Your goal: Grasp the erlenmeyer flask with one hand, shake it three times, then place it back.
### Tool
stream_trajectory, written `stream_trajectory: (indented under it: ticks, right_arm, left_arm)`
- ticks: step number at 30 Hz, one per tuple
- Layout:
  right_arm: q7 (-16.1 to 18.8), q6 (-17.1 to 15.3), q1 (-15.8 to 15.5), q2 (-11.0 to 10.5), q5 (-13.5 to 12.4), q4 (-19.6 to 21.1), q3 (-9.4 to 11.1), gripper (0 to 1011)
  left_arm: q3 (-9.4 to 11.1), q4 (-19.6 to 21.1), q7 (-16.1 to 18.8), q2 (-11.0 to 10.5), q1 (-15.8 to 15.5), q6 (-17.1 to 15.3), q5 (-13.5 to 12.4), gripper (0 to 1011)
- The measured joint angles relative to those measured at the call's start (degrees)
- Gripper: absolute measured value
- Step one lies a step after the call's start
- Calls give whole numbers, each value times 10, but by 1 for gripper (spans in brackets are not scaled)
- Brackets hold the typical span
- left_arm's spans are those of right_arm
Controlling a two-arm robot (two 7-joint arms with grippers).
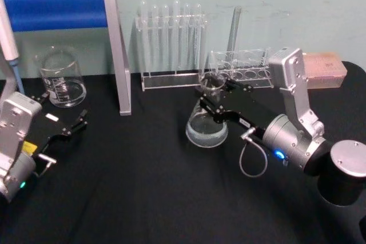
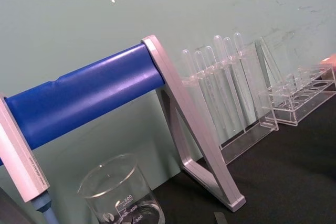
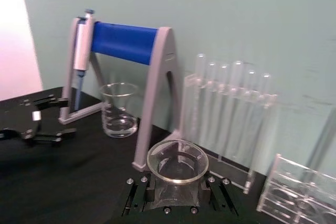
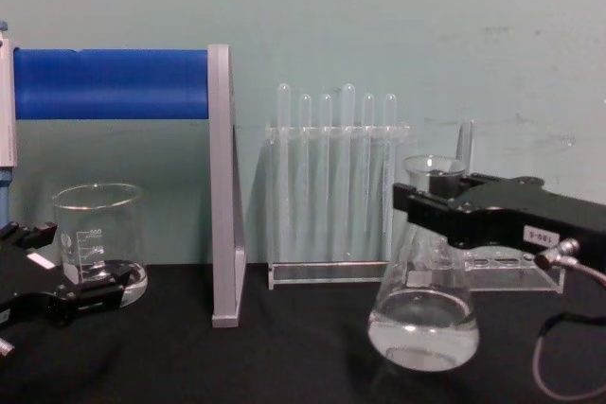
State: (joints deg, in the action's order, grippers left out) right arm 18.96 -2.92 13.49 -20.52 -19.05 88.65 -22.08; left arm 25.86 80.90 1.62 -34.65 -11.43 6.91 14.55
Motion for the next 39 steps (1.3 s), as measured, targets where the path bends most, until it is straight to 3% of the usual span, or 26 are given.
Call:
stream_trajectory:
  ticks: [10, 18, 26, 39]
  right_arm:
    - [-20, -3, 1, 13, 12, -12, 30, 449]
    - [-24, -6, 0, 19, 22, -14, 41, 449]
    - [-6, -7, -6, 20, 23, -6, 39, 449]
    - [47, 0, -22, 1, 5, 26, 13, 449]
  left_arm:
    - [0, 0, 0, 0, 0, 0, 0, 1001]
    - [0, 0, 0, 0, 0, 0, 0, 1001]
    - [0, 0, 0, 0, 0, 0, 0, 1001]
    - [0, 0, 0, 0, 0, 0, 0, 1001]
